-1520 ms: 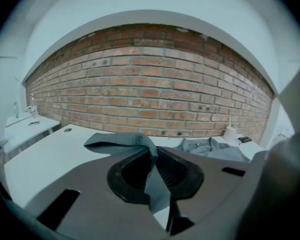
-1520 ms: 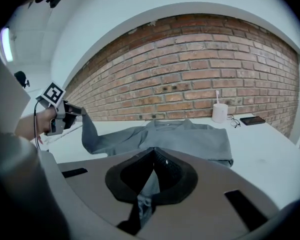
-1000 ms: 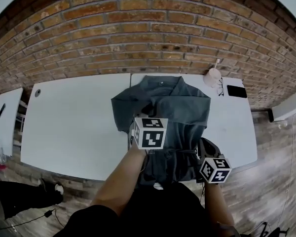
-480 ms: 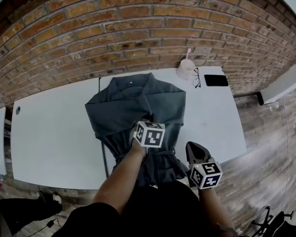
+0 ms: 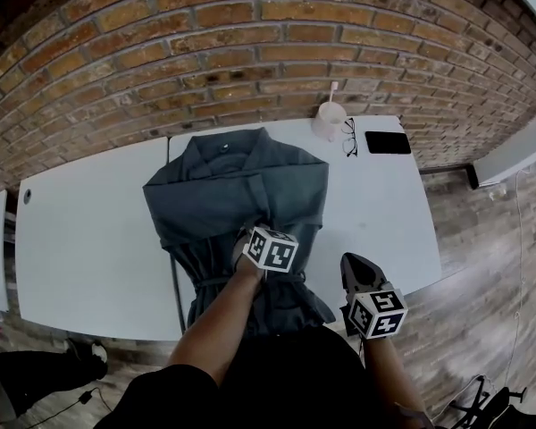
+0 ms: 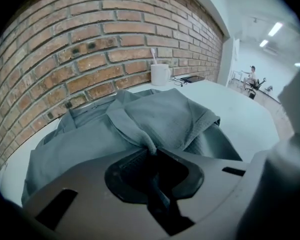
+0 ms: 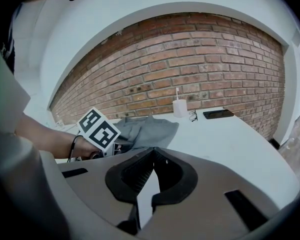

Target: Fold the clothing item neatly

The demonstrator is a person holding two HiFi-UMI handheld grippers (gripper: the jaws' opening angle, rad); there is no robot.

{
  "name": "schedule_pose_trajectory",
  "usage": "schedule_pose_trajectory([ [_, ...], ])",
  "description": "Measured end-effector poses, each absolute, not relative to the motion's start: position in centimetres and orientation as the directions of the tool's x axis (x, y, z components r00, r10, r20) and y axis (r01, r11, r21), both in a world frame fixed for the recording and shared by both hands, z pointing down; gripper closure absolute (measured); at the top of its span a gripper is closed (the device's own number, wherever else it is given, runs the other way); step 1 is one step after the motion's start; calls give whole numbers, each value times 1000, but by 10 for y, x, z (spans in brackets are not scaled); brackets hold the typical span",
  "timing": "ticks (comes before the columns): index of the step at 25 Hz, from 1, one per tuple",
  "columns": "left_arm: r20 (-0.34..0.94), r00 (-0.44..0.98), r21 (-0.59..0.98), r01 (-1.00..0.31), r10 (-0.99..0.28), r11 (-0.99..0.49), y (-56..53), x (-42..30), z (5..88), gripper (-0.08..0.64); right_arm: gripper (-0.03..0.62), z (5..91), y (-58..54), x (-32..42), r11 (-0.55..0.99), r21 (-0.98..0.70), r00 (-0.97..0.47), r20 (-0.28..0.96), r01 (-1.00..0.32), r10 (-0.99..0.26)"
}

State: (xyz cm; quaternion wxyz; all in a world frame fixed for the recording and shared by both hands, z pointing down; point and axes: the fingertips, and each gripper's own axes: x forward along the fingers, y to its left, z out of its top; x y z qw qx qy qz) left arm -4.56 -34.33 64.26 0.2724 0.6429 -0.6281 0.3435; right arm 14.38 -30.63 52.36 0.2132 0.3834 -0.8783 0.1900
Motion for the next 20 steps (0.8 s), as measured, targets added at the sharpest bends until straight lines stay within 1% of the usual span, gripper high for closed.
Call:
schedule_pose_trajectory([
  [2,789,-19,-92,-992,-614,-87,-344,-43,641,526,591,526,-306,140,646,-177,-628,521,-742,-578],
  [3,788,-11,-94,-990,-616,-103,-344,-41,638,508,591,526,-306,137,653,-181,-636,520,-735,-571],
  [5,777,16,-90,-987,-629,-136,-346,-32,629,444,591,526,-307,131,668,-188,-652,514,-720,-558],
  [6,771,30,-87,-985,-636,-151,-348,-25,625,430,591,526,-309,128,675,-191,-660,511,-712,-551],
  [11,750,63,-87,-978,-659,-192,-347,9,611,428,591,522,-317,115,713,-214,-706,484,-668,-517],
  [15,698,86,18,-995,-711,-102,-341,18,588,430,591,524,-331,112,739,-229,-738,467,-633,-487],
  [16,679,86,55,-996,-729,-66,-338,14,581,434,591,525,-335,110,748,-231,-746,464,-623,-478],
  [17,661,75,84,-996,-746,-25,-336,7,574,478,591,525,-340,107,758,-234,-757,458,-609,-467],
  [18,645,54,104,-994,-762,17,-332,-3,567,545,591,523,-344,103,772,-235,-770,449,-591,-452],
  [19,632,31,117,-991,-775,56,-329,-14,561,561,591,521,-348,97,789,-234,-786,439,-568,-436],
  [20,620,7,128,-988,-784,92,-325,-27,555,561,591,518,-353,89,808,-228,-801,430,-544,-418],
])
